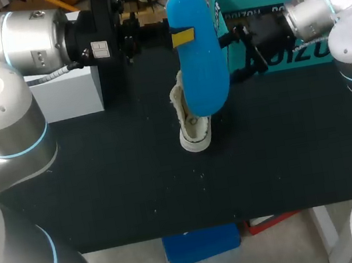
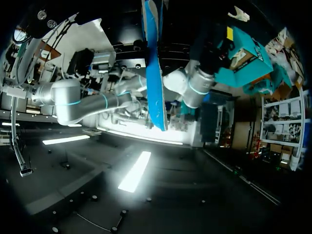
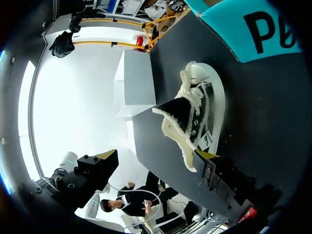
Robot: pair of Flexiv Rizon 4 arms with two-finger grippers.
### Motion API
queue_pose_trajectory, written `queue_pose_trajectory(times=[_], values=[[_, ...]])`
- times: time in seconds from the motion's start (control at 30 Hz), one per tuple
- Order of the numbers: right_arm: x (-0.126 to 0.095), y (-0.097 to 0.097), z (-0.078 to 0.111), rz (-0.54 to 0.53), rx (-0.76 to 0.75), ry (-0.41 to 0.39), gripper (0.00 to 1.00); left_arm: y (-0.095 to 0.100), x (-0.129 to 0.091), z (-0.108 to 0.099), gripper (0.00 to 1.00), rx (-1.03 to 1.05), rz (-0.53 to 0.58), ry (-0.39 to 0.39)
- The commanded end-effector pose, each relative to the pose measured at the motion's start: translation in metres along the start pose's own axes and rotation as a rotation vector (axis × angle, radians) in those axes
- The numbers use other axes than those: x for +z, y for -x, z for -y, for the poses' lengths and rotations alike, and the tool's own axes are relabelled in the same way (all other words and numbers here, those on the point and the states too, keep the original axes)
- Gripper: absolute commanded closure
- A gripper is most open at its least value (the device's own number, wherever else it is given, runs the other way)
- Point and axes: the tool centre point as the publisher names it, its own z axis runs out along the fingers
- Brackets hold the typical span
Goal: Take the shoe out of the shoebox, open the shoe tongue, remove and reinsert the insole, then place the shoe into the shoebox
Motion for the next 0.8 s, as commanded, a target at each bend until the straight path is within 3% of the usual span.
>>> queue_pose_trajectory(times=[0.03, 0.33, 0.4, 0.8], values=[[0.0017, 0.0033, 0.0054, -0.296, -0.025, 0.049, 0.0, -0.0005, 0.0008, -0.0005, 1.0, 0.001, 0.003, 0.0], [0.0017, -0.0011, 0.0068, -0.341, -0.056, 0.074, 0.0, -0.0005, 0.0008, -0.0005, 1.0, 0.001, 0.003, 0.0], [0.0005, -0.001, 0.0077, -0.295, -0.058, 0.127, 0.0, -0.0005, 0.0008, -0.0005, 1.0, 0.001, 0.003, 0.0], [-0.0016, 0.0, 0.0069, -0.325, -0.063, 0.126, 0.0, -0.0005, 0.0008, -0.0005, 1.0, 0.001, 0.003, 0.0]])
